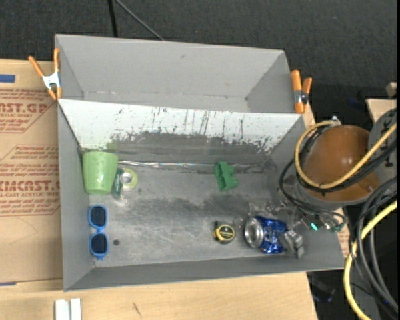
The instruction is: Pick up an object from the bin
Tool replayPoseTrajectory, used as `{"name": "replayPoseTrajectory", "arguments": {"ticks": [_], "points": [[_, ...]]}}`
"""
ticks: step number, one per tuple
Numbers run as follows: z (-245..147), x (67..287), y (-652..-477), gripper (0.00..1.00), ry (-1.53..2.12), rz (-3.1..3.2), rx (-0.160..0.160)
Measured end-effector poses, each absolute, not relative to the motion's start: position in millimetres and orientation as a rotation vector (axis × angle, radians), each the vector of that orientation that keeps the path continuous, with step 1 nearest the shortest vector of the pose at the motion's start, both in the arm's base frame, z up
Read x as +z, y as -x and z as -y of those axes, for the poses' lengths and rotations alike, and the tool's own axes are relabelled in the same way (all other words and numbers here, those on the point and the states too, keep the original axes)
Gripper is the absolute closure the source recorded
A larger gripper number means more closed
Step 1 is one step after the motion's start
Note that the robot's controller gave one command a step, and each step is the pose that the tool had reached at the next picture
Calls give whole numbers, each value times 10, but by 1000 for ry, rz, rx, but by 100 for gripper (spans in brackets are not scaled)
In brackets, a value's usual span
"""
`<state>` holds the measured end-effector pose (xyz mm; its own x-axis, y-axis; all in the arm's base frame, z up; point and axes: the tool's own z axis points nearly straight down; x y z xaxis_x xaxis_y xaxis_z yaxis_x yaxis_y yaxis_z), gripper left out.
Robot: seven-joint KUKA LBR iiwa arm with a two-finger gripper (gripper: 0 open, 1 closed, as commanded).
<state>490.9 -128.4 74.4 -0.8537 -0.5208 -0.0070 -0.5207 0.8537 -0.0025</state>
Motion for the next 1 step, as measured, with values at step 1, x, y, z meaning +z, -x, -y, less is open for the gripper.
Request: {"name": "replayPoseTrajectory", "arguments": {"ticks": [1], "points": [[1285,759,-4911,100,847,-3019,-1]]}}
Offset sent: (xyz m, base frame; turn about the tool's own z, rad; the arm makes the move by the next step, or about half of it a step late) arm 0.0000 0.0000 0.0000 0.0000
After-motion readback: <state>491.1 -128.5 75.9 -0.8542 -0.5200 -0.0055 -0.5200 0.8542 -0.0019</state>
